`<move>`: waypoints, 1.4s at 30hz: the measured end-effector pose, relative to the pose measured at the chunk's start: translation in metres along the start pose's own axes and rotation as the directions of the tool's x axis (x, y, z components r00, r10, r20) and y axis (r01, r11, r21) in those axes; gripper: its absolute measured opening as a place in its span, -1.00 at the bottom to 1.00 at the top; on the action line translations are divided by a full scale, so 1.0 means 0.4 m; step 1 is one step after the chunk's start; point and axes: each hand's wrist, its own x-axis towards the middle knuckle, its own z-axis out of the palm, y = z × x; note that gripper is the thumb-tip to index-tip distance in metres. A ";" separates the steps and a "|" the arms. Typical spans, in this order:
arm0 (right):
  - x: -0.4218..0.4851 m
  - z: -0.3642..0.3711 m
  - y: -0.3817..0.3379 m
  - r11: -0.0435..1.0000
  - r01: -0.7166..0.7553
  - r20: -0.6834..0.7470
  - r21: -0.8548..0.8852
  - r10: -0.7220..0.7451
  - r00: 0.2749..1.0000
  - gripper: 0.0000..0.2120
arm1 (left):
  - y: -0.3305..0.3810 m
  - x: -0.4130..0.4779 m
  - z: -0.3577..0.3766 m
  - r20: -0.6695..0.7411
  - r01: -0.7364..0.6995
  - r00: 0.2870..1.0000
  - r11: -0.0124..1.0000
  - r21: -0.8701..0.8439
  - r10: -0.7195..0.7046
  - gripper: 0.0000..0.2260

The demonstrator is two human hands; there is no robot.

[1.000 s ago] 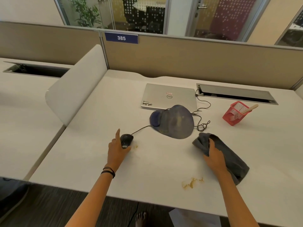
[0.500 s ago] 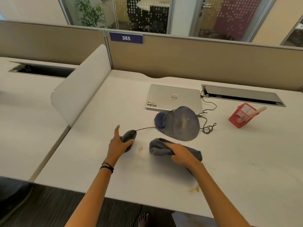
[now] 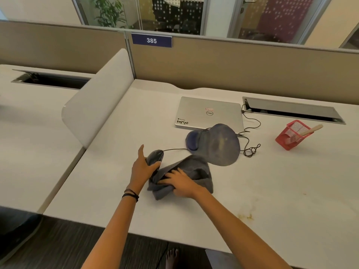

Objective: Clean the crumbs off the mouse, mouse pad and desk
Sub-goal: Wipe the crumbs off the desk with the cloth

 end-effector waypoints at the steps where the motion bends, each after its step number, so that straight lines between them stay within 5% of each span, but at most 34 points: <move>1: -0.014 0.007 -0.004 0.999 0.044 0.021 0.005 -0.044 0.999 -0.49 | -0.004 -0.003 0.006 -0.003 -0.015 1.000 1.000 0.016 0.015 -0.23; 7: -0.109 0.019 -0.005 0.993 0.069 0.122 0.091 -0.080 0.989 -0.52 | -0.032 -0.024 0.047 0.002 -0.056 0.998 0.994 0.097 0.056 -0.22; 16: -0.366 0.023 0.125 0.952 -0.232 0.058 0.200 0.225 0.973 -0.59 | -0.037 -0.079 0.090 0.039 -0.074 0.997 0.949 0.306 0.065 -0.25; 24: -0.613 0.071 0.178 0.799 -0.465 -0.054 0.381 0.521 0.852 -0.64 | -0.013 -0.100 0.109 0.048 -0.125 0.992 0.843 0.523 0.118 -0.35; 28: -0.741 0.093 0.172 0.671 -0.568 -0.082 0.478 0.677 0.731 -0.66 | 0.033 -0.113 0.168 0.144 -0.255 0.966 0.691 0.677 0.216 -0.39; 37: -1.032 0.147 0.127 0.338 -0.717 -0.078 0.609 0.926 0.370 -0.67 | 0.148 -0.169 0.394 0.445 -0.571 0.815 0.640 0.514 0.370 -0.47; 42: -1.122 0.128 0.102 0.189 -0.394 -0.159 0.899 0.981 0.109 -0.77 | 0.181 -0.178 0.467 0.533 -0.639 0.761 0.570 0.516 0.370 -0.47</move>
